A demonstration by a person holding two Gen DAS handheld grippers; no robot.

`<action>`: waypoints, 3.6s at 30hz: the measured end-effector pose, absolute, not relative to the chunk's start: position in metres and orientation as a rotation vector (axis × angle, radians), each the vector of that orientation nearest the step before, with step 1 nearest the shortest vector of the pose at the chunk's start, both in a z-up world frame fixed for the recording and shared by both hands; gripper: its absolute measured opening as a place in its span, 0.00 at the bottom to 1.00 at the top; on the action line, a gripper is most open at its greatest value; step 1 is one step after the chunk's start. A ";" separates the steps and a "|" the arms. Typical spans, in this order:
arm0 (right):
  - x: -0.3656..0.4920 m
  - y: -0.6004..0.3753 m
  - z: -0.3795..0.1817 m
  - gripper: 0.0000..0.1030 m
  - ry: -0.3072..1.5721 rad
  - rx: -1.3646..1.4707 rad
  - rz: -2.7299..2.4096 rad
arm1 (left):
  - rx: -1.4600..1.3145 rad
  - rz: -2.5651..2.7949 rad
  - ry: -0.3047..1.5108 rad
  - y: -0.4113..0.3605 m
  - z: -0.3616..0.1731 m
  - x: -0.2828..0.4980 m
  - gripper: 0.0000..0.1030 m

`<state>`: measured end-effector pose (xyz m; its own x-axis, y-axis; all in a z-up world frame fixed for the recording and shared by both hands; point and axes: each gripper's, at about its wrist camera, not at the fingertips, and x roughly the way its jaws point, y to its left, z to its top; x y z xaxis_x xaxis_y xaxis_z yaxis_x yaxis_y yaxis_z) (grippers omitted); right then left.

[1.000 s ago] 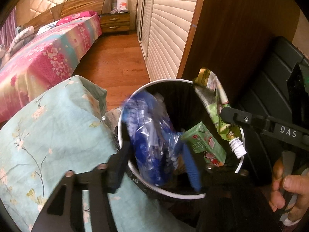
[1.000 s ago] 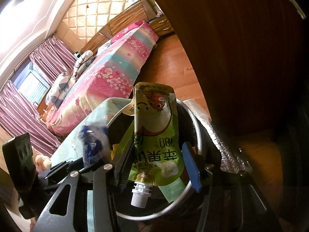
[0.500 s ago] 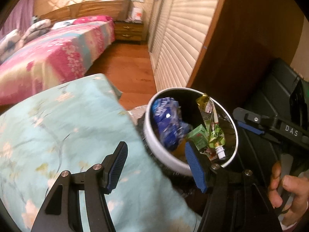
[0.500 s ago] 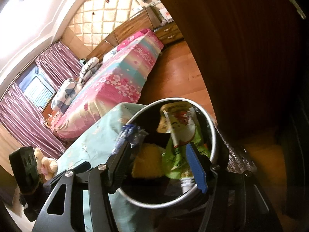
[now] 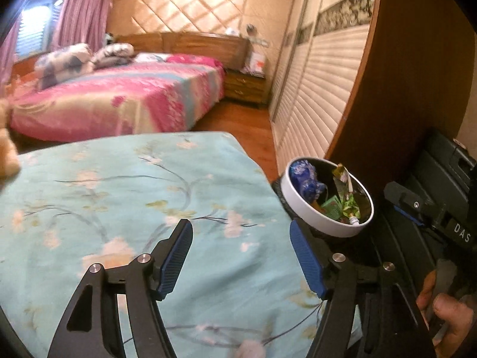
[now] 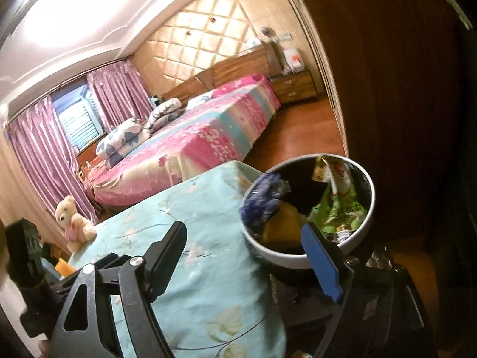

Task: Collect trash

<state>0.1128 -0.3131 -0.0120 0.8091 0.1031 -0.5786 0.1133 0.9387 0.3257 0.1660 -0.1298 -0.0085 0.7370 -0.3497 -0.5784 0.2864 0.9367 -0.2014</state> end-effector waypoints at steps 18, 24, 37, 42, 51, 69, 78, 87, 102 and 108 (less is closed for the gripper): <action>0.055 -0.245 -0.002 1.00 0.370 0.102 -0.025 | -0.067 -0.108 0.337 -0.097 -0.015 0.032 0.99; 0.055 -0.240 -0.011 1.00 0.376 0.090 -0.015 | -0.028 -0.066 0.317 -0.109 -0.027 0.030 0.99; 0.056 -0.231 -0.013 1.00 0.400 0.070 0.015 | 0.000 -0.038 0.332 -0.108 -0.025 0.046 0.99; 0.056 -0.229 -0.013 1.00 0.405 0.060 0.018 | 0.003 -0.032 0.336 -0.105 -0.026 0.048 0.99; 0.057 -0.228 -0.012 1.00 0.404 0.059 0.022 | 0.008 -0.031 0.332 -0.100 -0.027 0.049 0.99; 0.056 -0.227 -0.012 1.00 0.409 0.057 0.026 | 0.016 -0.033 0.323 -0.097 -0.030 0.048 0.99; 0.056 -0.227 -0.012 1.00 0.410 0.057 0.026 | 0.018 -0.039 0.324 -0.095 -0.030 0.049 0.99; 0.056 -0.226 -0.012 1.00 0.409 0.056 0.025 | 0.023 -0.044 0.324 -0.092 -0.030 0.050 0.99; 0.056 -0.227 -0.012 1.00 0.410 0.061 0.026 | 0.030 -0.054 0.327 -0.088 -0.030 0.052 0.99; 0.055 -0.228 -0.012 1.00 0.412 0.058 0.027 | 0.032 -0.058 0.329 -0.087 -0.030 0.053 0.99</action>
<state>0.0553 -0.2279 -0.0118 0.9161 0.0381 -0.3991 -0.0147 0.9980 0.0614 0.0525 -0.0869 -0.0303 0.9448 -0.0518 -0.3236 0.0623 0.9978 0.0221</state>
